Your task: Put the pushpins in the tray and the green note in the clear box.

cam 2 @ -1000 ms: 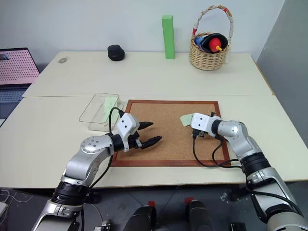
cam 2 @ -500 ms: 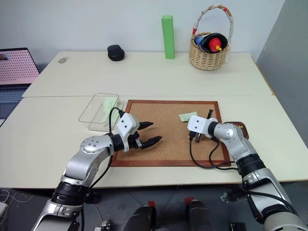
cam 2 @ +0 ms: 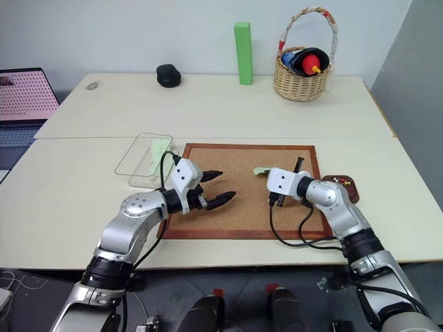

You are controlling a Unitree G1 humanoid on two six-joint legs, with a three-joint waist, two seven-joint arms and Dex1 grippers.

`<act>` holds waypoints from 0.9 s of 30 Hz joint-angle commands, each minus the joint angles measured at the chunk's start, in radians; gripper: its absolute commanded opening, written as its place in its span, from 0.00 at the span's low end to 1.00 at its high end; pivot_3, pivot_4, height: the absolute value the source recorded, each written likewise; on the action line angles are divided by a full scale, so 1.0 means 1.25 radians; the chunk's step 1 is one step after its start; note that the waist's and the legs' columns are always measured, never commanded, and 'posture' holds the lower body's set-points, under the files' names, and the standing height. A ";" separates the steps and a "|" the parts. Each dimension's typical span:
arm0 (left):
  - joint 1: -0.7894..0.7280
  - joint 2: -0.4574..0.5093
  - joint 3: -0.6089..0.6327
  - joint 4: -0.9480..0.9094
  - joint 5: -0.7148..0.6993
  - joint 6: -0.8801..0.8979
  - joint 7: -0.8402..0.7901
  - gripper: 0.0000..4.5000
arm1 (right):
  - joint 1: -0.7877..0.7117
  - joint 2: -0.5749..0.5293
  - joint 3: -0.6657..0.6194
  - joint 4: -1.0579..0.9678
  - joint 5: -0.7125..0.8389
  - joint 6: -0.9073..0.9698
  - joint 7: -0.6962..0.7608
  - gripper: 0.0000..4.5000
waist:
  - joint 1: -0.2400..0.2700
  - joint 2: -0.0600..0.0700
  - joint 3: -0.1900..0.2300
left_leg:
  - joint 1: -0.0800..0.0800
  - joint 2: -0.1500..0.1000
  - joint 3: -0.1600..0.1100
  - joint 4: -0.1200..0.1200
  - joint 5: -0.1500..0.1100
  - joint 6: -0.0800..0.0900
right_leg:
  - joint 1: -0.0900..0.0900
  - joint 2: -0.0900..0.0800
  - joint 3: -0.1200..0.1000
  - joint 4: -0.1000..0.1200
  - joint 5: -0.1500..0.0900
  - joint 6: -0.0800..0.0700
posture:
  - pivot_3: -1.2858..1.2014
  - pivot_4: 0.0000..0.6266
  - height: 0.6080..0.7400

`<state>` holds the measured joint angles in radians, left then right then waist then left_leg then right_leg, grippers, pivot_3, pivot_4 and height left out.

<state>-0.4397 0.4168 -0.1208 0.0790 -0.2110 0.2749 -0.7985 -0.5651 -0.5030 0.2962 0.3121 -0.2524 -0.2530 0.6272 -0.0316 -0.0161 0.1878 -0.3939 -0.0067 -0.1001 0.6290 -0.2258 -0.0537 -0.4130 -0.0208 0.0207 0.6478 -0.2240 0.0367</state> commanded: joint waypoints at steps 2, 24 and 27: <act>-0.059 -0.007 -0.027 0.082 0.045 -0.111 -0.028 1.00 | 0.015 -0.011 -0.031 -0.085 0.037 0.021 0.025 0.00 | -0.001 0.000 0.000 | 0.000 0.000 0.000 0.000 0.000 0.000 | 0.000 0.000 0.000 0.000 0.000 0.000 | 0.52 0.24 1.00; -0.289 -0.139 -0.109 0.545 0.183 -0.425 -0.080 1.00 | 0.049 -0.005 -0.033 -0.190 0.054 0.100 0.060 0.00 | -0.001 0.000 0.000 | 0.001 0.000 0.000 0.000 0.000 0.000 | 0.001 0.000 -0.001 0.000 0.000 0.000 | 0.52 0.24 1.00; -0.300 -0.145 -0.109 0.571 0.193 -0.443 -0.086 0.90 | 0.051 -0.005 -0.034 -0.195 0.055 0.103 0.061 0.00 | 0.000 0.000 0.000 | 0.000 -0.001 0.000 0.000 0.000 0.000 | 0.001 0.000 -0.001 0.000 0.000 0.000 | 0.52 0.24 1.00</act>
<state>-0.7852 0.2449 -0.2515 0.7852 0.0198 -0.2459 -0.8980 -0.4986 -0.5056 0.2803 0.1178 -0.2045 -0.1213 0.6992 -0.0313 -0.0161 0.1878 -0.3934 -0.0074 -0.1005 0.6295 -0.2258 -0.0536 -0.4119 -0.0208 0.0198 0.6477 -0.2239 0.0373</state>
